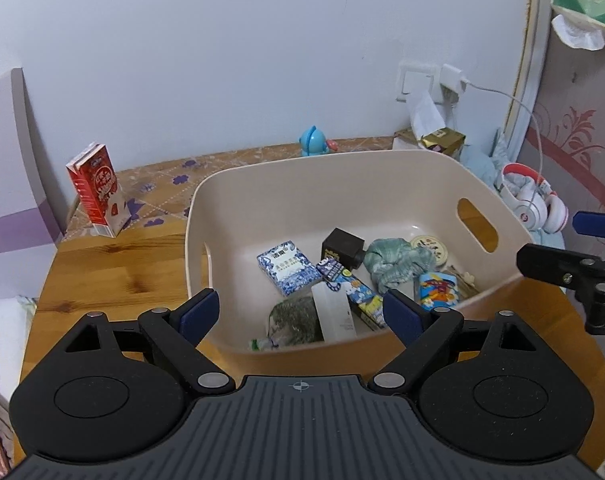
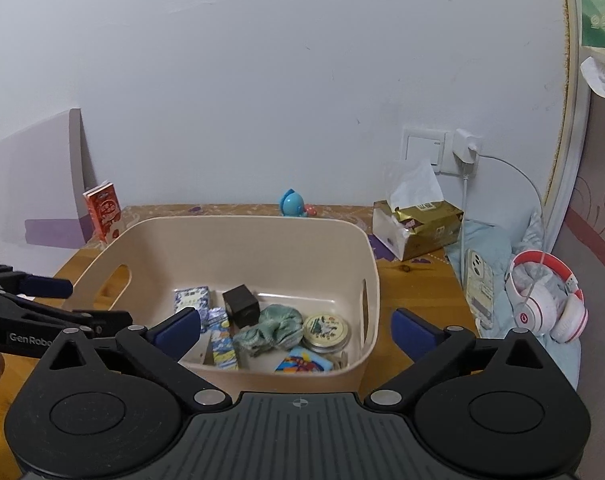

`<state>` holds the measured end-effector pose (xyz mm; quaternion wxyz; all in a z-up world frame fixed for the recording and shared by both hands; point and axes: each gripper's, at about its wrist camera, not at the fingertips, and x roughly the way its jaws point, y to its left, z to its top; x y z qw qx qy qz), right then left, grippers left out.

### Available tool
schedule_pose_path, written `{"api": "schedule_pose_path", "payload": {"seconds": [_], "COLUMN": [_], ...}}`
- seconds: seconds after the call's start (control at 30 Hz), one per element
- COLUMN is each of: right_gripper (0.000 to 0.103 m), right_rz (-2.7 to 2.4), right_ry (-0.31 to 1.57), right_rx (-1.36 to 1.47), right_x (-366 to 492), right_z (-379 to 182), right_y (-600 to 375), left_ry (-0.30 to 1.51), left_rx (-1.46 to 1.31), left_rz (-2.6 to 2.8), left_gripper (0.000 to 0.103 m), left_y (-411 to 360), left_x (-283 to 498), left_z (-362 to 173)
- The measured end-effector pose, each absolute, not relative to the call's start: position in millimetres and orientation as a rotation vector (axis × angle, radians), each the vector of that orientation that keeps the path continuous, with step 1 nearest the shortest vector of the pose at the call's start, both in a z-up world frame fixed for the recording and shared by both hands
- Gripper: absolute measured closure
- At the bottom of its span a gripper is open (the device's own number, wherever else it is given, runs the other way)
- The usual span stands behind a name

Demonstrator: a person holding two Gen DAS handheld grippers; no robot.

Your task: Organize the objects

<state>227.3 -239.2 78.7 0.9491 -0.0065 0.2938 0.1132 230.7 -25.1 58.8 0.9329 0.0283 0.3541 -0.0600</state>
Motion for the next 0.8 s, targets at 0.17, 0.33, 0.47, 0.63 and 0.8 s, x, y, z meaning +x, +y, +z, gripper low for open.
{"api": "schedule_pose_path", "payload": {"seconds": [0.17, 0.33, 0.47, 0.63, 0.8], "right_gripper": [0.000, 0.000, 0.000, 0.000, 0.000], "right_rz": [0.228, 0.218, 0.203, 0.213, 0.222], "right_ry": [0.594, 0.597, 0.582, 0.584, 0.594], "right_rx": [-0.005, 0.022, 0.020, 0.017, 0.016], "right_x": [204.4, 181.1, 159.2, 137.0, 122.8], "right_z": [82.9, 85.6, 87.6, 90.8, 90.6], "right_y": [-240.9, -246.3, -250.2, -251.5, -247.7], "left_ry": [0.698, 0.646, 0.633, 0.632, 0.648], "left_rx": [0.048, 0.054, 0.050, 0.051, 0.019], "left_rz": [-0.118, -0.098, -0.112, -0.119, -0.120], "left_gripper": [0.012, 0.012, 0.012, 0.011, 0.011], "left_y": [-25.2, -27.0, -29.5, -31.1, -28.0], "left_x": [205.0, 174.9, 154.4, 134.6, 116.9], "left_z": [67.8, 77.5, 84.7, 87.9, 87.3]}}
